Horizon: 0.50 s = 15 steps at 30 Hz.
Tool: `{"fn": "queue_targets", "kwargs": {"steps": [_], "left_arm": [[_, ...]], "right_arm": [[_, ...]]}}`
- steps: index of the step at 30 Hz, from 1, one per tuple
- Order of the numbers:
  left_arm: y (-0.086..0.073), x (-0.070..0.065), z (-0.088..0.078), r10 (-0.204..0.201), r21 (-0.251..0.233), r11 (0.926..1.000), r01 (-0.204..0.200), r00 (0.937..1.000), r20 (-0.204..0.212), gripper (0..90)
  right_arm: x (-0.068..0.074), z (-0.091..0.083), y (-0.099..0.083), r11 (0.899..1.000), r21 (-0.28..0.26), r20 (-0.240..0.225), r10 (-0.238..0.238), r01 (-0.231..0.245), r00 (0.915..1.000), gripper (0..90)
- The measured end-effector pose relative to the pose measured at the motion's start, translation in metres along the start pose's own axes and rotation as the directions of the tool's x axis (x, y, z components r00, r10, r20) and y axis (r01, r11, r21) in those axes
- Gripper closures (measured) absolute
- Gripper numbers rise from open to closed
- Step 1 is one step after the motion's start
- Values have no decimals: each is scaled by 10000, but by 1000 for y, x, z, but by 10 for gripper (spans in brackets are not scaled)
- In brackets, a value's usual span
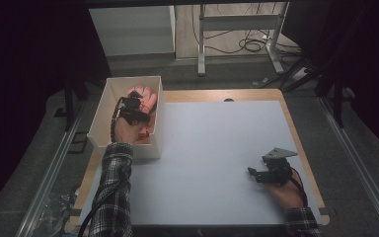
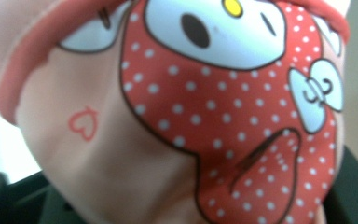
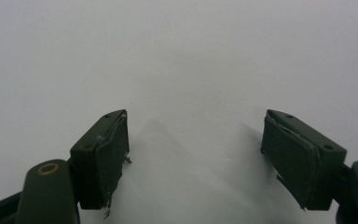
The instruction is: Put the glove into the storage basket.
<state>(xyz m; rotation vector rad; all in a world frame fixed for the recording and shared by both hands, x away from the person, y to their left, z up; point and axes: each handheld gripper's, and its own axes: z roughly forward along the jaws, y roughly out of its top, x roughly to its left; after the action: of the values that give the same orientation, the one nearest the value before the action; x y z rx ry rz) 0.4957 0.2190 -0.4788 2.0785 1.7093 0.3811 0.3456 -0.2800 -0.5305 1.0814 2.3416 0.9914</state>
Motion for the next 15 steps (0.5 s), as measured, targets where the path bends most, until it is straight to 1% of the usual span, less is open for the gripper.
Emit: {"fn": "queue_targets", "kwargs": {"steps": [1,4,5,6,7,8,9,11,12,15], "left_arm": [[0,0,1,32,43,10000,-32,10000,-57,356],[-1,-2,7,33,326,9995,-33,10000,3,257],[-1,-2,7,118,386,9992,-115,9999,-93,223],[0,-2,7,-11,379,9993,18,9999,-165,188],[0,-2,7,-11,379,9993,18,9999,-165,118],[0,0,6,-41,324,9995,47,9998,-191,118],[0,0,5,-146,269,9995,153,9995,-268,91],[-1,2,3,-288,147,9995,290,9994,-193,54],[-1,3,1,-286,137,9995,288,9995,-117,52],[-1,3,-5,-263,-10,9997,263,9996,-81,42]], "right_arm": [[0,0,0,10000,2,5,-13,13,10000,236],[0,0,0,10000,4,4,-6,6,10000,236],[0,0,0,10000,1,-1,3,-3,10000,235],[0,0,0,10000,1,-1,6,-6,10000,236],[0,0,0,10000,1,-1,6,-6,10000,236],[0,0,0,10000,4,5,-5,5,10000,235],[0,0,0,10000,0,0,0,0,10000,236],[0,0,0,10000,2,4,-11,11,10000,236],[0,0,0,10000,4,6,-12,12,10000,236],[0,0,0,10000,4,5,-10,10,10000,236]]}}
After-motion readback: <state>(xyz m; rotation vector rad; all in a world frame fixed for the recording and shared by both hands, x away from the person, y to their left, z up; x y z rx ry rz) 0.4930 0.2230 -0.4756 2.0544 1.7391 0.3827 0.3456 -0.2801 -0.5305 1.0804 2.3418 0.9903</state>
